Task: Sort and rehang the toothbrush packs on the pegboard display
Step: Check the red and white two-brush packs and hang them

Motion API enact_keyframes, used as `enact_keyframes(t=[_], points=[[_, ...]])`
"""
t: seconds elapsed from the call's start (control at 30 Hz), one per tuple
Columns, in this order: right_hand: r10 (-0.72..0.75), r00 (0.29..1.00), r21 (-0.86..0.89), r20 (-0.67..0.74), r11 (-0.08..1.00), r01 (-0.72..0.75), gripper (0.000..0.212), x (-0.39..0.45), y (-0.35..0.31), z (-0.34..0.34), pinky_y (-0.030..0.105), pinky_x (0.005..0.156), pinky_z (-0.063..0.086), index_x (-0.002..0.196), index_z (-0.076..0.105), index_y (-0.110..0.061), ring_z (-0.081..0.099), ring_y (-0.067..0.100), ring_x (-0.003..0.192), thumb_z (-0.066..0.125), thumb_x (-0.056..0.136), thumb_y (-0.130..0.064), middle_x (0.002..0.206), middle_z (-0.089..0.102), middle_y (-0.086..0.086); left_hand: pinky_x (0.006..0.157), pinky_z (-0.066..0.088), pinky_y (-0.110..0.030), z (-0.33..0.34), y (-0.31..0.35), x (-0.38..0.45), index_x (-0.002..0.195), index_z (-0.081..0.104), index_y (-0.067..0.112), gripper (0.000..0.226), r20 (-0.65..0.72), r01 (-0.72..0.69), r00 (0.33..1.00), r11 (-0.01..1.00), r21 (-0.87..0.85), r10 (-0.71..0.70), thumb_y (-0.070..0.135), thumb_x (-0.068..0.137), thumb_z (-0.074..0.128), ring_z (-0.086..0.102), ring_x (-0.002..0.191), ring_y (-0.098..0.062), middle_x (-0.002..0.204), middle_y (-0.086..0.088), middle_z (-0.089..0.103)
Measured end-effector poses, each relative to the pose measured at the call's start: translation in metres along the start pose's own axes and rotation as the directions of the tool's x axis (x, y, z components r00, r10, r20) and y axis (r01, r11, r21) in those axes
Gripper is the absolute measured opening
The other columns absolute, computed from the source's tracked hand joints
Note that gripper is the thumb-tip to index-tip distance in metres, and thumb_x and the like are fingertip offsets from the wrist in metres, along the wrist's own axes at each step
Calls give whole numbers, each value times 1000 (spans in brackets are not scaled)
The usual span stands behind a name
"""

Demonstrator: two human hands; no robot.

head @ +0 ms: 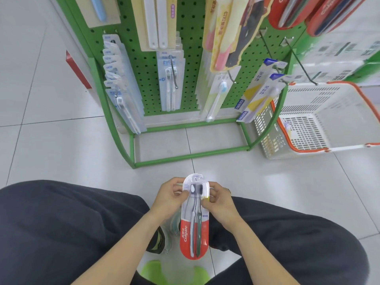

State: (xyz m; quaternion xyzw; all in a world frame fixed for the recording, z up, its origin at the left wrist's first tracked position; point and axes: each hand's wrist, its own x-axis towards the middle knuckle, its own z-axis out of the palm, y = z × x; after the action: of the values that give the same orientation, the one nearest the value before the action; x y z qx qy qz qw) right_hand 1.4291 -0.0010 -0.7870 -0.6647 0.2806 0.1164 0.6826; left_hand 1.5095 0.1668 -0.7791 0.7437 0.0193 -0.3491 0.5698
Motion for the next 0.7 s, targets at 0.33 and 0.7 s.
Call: enact_keyframes(t=[0.33,0.7], points=[[-5,987,-36,160,999,11,53,-3,-2,4,50,90,60,127,67,-21,74,32,99,75,75,-17,107,77,9,58,59,-41,-9,1,4,80,62,-13,57,-23,-13,1000,996,86,15,42,97,64,62,60,-34,72,-31,62],[93,987,209,-134,976,-64,27,9,-3,-8,54,89,58,114,69,-7,73,39,97,75,88,-3,102,77,16,78,62,-32,-3,6,-1,107,72,5,16,124,136,986,971,-195,-114,16,99,63,75,94,-28,98,-10,79]])
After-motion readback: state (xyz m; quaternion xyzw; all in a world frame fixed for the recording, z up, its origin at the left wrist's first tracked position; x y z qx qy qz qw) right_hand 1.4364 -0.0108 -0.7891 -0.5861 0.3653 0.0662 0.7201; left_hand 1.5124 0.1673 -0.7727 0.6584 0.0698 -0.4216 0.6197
